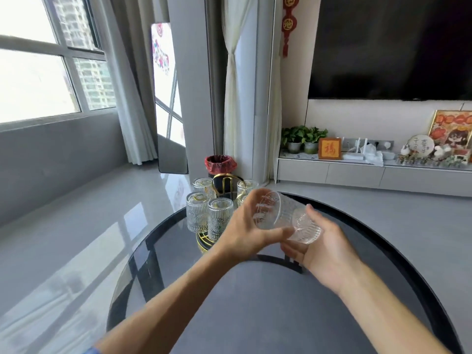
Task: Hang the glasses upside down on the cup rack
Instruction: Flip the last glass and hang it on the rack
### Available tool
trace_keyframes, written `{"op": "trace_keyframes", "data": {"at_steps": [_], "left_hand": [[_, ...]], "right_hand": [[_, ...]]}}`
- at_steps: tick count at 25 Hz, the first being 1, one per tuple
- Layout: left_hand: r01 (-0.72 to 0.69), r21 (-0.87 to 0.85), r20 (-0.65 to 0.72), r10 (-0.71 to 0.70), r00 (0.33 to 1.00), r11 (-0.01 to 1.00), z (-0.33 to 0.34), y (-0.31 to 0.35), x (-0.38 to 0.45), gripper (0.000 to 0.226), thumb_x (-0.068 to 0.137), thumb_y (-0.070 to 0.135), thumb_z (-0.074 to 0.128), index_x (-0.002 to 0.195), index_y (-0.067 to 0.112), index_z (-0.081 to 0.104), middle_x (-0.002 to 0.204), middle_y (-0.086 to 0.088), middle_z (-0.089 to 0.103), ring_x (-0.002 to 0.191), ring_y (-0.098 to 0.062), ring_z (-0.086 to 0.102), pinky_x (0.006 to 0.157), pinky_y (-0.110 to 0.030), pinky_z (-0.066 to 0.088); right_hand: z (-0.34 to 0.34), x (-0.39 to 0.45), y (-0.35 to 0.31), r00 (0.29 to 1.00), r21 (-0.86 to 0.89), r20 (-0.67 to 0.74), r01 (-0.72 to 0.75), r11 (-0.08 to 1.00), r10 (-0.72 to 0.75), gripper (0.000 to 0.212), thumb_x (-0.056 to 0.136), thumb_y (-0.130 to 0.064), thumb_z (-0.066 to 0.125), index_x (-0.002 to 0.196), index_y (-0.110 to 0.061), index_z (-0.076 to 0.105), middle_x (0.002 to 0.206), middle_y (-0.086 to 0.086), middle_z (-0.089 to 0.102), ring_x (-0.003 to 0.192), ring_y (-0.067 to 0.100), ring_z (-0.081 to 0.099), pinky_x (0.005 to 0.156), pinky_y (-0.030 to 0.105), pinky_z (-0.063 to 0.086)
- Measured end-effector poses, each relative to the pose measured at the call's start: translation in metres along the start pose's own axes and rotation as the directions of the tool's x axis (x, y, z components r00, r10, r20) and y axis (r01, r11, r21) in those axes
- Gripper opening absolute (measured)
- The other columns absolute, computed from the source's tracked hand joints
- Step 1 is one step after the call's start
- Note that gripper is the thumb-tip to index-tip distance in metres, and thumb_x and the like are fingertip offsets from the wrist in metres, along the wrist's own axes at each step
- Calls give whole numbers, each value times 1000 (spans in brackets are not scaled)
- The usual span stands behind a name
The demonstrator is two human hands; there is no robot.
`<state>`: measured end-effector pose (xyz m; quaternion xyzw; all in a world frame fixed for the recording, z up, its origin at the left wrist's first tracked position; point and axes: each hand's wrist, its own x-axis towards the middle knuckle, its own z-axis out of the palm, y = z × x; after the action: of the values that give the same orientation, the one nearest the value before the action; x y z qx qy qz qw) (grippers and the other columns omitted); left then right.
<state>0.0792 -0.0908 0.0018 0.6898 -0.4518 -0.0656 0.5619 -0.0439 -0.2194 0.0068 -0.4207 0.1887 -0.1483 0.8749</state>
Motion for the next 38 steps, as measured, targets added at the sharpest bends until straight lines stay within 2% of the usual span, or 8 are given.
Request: {"op": "trace_keyframes", "data": {"at_steps": [3,9,15,18,22,26,35,38], "left_hand": [[-61,268,15,59,998,961,-38,-8,13,96,63,72,73,144,38,34,143,12,49,125,1,47,100,-15,35],[78,718,-66,-44,997,691,-114,-67,62,81,92,60,48,157,20,18,163,-5,25,150,-22,22,121,-42,18],[143,516,-187,-52,981,845,-102,-94,80,73,91,66,43,149,22,40,145,-7,56,128,-24,56,110,-49,38],[157,543,-258,-13,966,825,-101,-105,83,66,91,67,38,143,28,50,141,-1,59,130,-18,52,115,-47,28],[131,606,-252,33,967,785,-104,-110,82,61,91,66,37,140,33,51,144,4,55,137,-20,42,116,-48,26],[118,603,-293,81,953,789,-104,-108,89,55,92,63,40,129,29,62,125,7,67,117,-18,55,93,-35,43],[73,585,-326,152,933,808,-106,-112,95,34,94,47,52,112,27,72,109,4,73,95,-20,61,89,-35,42],[79,591,-325,147,934,803,-105,-114,96,35,94,48,52,111,26,73,110,3,73,94,-22,61,89,-37,43]], "right_hand": [[31,11,-22,974,-166,-123,167,972,-189,52,78,-32,75,124,-20,55,122,12,66,90,35,70,67,38,55],[72,62,-55,866,-427,-169,367,827,-471,62,66,-36,85,113,-25,47,127,5,55,94,26,62,70,39,57],[111,134,-54,761,-641,-44,476,602,-648,56,58,-29,87,96,-33,46,117,-1,52,107,21,59,79,51,57],[129,183,-45,743,-739,-6,447,504,-669,55,53,-27,84,90,-36,44,113,-4,53,105,20,55,87,51,52],[134,237,-43,808,-848,67,355,393,-586,55,52,-24,86,92,-28,49,99,-9,50,101,20,55,82,51,55],[136,272,-27,917,-937,90,211,278,-390,49,53,-19,88,88,-24,54,94,-6,52,91,18,56,64,38,57],[139,306,-18,989,-970,143,131,-204,-45,34,53,-18,92,67,-19,60,64,-2,57,61,15,49,52,26,37],[137,311,-14,989,-975,147,148,-163,15,32,58,-16,90,66,-18,59,59,-1,51,55,14,42,50,27,34]]}}
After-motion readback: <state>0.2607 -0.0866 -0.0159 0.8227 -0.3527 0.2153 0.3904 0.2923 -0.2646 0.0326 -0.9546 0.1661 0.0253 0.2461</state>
